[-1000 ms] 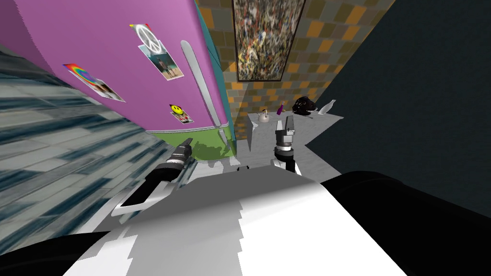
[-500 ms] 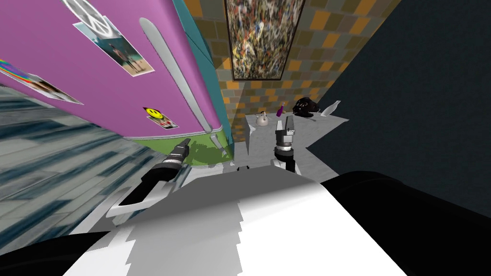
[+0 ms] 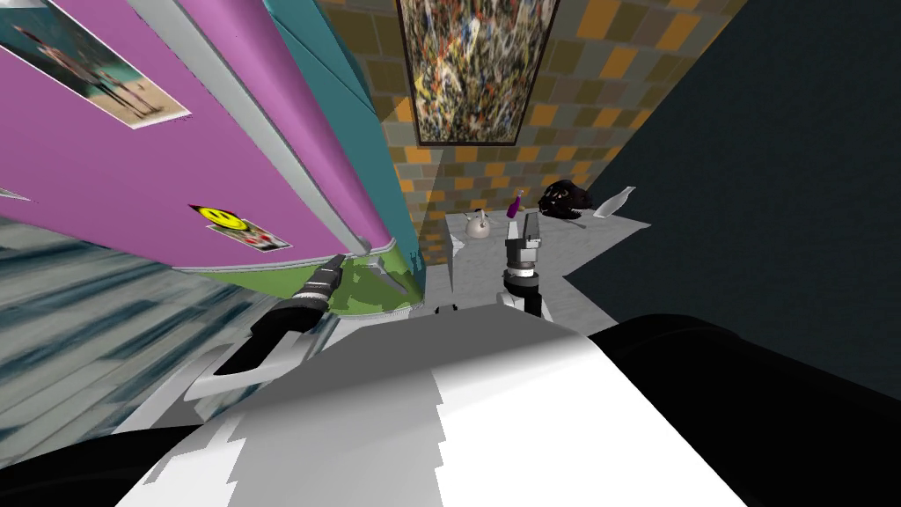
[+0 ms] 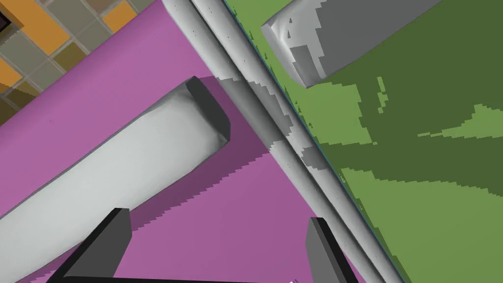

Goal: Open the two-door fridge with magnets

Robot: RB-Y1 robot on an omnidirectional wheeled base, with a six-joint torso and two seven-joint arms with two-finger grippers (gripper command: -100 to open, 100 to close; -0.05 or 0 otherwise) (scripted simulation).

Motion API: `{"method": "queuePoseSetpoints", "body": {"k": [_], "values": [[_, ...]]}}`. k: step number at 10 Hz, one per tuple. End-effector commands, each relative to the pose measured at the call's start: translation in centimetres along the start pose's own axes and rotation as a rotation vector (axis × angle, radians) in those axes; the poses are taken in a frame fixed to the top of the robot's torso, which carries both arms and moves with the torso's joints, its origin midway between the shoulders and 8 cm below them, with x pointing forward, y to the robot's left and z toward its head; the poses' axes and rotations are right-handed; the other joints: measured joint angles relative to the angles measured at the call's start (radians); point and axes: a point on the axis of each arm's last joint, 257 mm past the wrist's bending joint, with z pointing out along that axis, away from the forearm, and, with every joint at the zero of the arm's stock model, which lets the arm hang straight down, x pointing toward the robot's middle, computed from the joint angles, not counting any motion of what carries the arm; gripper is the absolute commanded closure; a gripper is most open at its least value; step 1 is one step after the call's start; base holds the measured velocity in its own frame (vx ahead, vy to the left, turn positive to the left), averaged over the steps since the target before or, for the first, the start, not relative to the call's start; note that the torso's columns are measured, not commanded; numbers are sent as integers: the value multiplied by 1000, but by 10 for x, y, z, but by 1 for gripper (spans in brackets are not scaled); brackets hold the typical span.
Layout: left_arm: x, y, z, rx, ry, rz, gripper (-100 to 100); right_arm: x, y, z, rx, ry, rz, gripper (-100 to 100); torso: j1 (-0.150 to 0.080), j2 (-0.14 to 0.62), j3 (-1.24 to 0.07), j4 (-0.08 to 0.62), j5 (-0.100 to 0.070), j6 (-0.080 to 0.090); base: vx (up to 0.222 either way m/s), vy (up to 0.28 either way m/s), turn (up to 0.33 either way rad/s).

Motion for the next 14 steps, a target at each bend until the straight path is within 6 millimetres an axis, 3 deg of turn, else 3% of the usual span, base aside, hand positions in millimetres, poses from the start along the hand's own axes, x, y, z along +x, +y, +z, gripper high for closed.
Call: {"method": "queuePoseSetpoints", "body": {"k": [1,6,7,8,10,11,14], "values": [[-9,7,1,-26,-18,32,-100,0,0,0,0,0,0,0,0,-1,-1,0,0,0,200,-139,-8],[-15,12,0,-47,-29,47,-100,0,0,0,0,0,0,0,7,-6,-3,-1,2,2,109,-61,15],[-15,12,-1,-48,-30,47,100,0,0,0,0,0,0,0,5,-1,-1,-1,2,0,11,0,-2],[-1,5,-7,-16,28,85,100,0,0,0,0,0,0,0,4,2,1,0,1,0,-47,83,225],[0,-1,-7,8,31,85,100,0,0,0,0,0,0,0,11,5,3,3,2,-4,-57,64,70],[14,-3,-15,24,90,118,100,0,0,0,0,0,0,0,9,2,0,4,0,-3,-70,92,232],[30,-21,-25,100,153,141,100,0,0,0,0,0,0,0,18,-1,-3,3,0,-7,-56,114,182]]}}
